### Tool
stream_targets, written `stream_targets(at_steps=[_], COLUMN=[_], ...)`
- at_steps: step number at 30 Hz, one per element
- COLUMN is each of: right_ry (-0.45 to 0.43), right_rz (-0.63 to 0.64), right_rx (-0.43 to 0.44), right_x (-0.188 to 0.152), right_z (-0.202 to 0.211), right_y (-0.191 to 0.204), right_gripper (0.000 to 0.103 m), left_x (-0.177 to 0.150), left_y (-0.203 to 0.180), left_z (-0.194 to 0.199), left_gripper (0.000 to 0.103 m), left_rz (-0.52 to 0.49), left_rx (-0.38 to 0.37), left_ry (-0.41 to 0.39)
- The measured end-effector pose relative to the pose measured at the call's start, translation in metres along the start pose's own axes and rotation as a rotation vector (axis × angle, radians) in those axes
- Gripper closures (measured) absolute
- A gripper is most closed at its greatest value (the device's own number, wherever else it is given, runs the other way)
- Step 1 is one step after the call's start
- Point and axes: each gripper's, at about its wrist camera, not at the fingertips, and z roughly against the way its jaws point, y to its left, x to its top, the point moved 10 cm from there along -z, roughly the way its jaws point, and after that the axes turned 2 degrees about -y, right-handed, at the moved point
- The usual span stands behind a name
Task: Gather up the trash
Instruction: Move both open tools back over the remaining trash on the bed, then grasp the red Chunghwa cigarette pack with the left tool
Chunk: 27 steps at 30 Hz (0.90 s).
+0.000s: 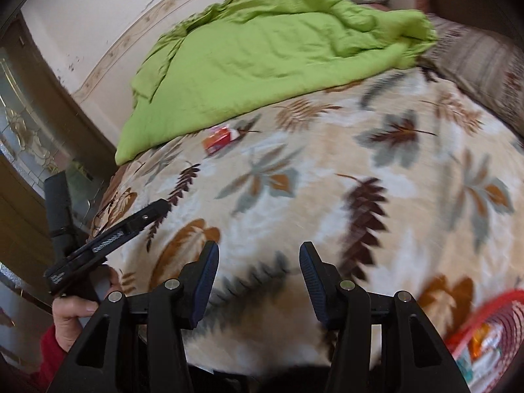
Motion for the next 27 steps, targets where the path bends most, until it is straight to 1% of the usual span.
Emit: stream_targets(at_steps=[2,5,6,9,10,12,17,18,20,21,22,25,27], right_ry=[0.004,0.003,0.006,0.032,0.033,0.032,0.008,0.011,0.039,0.050,0.054,0.056,0.057], right_rz=[0.003,-0.010,-0.016,-0.042,-0.051,-0.061,-0.061,-0.065,-0.109,-0.130,-0.136,-0.153,-0.159], right_rx=[0.007,0.017,0.019,0.028,0.027,0.014,-0.019,-0.029,-0.011,0.005,0.002,0.017,0.022], right_x=[0.009,0.013,0.013,0.010,0.010,0.011,0.012,0.011,0.007,0.006,0.006,0.007,0.007], right_z=[-0.020,-0.047,-0.056,-0.090,-0.100,-0.114,-0.130,-0.132,-0.138,-0.141,-0.142,-0.142,-0.143], right_y=[0.014,0.025,0.027,0.030,0.028,0.023,0.004,0.000,-0.006,-0.008,-0.010,-0.012,-0.014], right_gripper=[0.045,0.043,0.043,0.043,0.043,0.043,0.043,0.043,0.043,0.043,0.043,0.043,0.043], left_x=[0.018,0.047,0.056,0.085,0.090,0.104,0.125,0.130,0.139,0.143,0.145,0.136,0.124], left_y=[0.008,0.017,0.018,0.024,0.026,0.031,0.043,0.046,0.052,0.053,0.051,0.042,0.035], left_z=[-0.014,-0.041,-0.051,-0.087,-0.095,-0.125,-0.184,-0.196,-0.208,-0.214,-0.220,-0.234,-0.236], left_gripper=[0.028,0.024,0.022,0.020,0.020,0.019,0.019,0.019,0.019,0.019,0.019,0.019,0.019], left_rz=[-0.031,-0.082,-0.097,-0.130,-0.134,-0.148,-0.184,-0.175,-0.146,-0.132,-0.125,-0.151,-0.198], left_rx=[-0.001,0.030,0.029,0.041,0.042,0.047,0.078,0.072,0.073,0.058,0.034,-0.012,-0.019], left_ry=[-0.003,-0.011,-0.012,-0.018,-0.015,0.006,0.060,0.070,0.072,0.075,0.090,0.166,0.203])
